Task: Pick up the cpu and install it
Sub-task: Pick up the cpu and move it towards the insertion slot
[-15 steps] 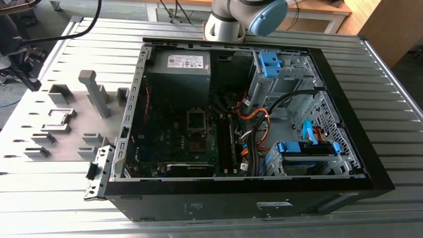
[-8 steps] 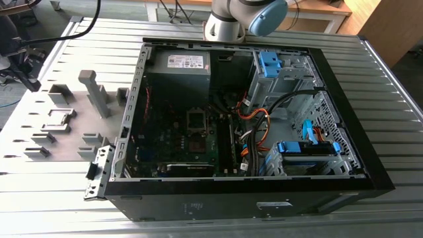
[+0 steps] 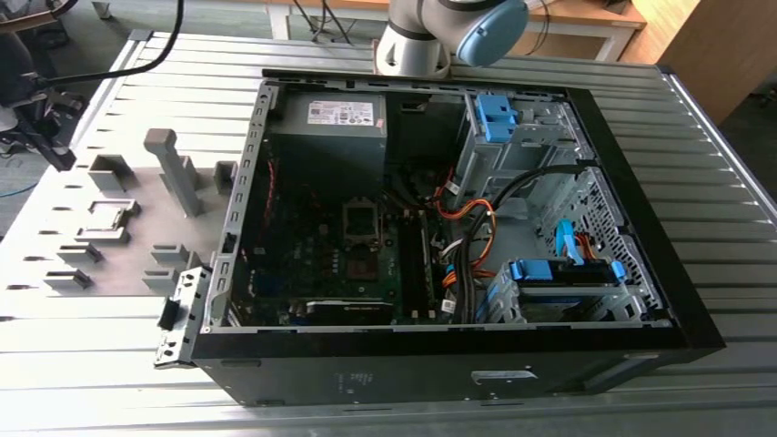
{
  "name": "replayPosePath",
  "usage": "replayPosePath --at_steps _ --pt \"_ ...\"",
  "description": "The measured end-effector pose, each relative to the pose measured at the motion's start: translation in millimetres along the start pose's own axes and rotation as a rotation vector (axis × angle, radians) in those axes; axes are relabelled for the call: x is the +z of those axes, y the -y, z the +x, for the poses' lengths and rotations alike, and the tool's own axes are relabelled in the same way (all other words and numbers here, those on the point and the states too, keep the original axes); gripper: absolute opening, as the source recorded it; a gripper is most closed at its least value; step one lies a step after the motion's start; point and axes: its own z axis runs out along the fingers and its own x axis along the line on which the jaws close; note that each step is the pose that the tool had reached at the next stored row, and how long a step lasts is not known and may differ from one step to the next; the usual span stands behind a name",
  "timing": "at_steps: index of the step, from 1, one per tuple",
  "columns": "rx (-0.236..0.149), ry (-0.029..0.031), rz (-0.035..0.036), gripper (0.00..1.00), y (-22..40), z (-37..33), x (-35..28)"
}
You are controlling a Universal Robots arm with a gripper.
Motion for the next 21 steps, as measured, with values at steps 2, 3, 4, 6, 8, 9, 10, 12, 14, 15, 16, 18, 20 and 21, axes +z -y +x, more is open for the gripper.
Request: replayPosePath --at_steps 2,3,4,6,8,9,10,12,14,15,16,18,20,21 --pt "0.006 0.0041 0.0002 0.11 0.0 0.4 1.7" --pt "0.01 0.0065 0.0001 0.11 0.1 0.7 2.6" --pt "0.015 0.0088 0.0001 0.11 0.1 0.9 3.6" --pt "0.019 0.0107 0.0001 0.11 0.2 1.3 5.3" --pt "0.019 0.0108 0.0004 0.11 0.3 1.8 7.3" --pt "0.019 0.0106 0.0005 0.11 0.3 2.2 8.2" --pt "0.019 0.0106 0.0005 0.11 0.4 2.8 9.2" --pt "0.019 0.0108 0.0004 0.11 0.6 3.6 12.7" --pt "0.019 0.0107 0.0006 0.11 0.7 4.0 16.2" --pt "0.019 0.0107 0.0005 0.11 0.8 4.1 18.1" --pt "0.019 0.0107 0.0005 0.11 0.8 4.2 19.9" --pt "0.019 0.0107 0.0005 0.11 0.9 4.3 23.5" --pt "0.018 0.0107 0.0005 0.11 1.0 4.4 27.2" --pt "0.017 0.0107 0.0005 0.11 1.1 4.4 29.0"
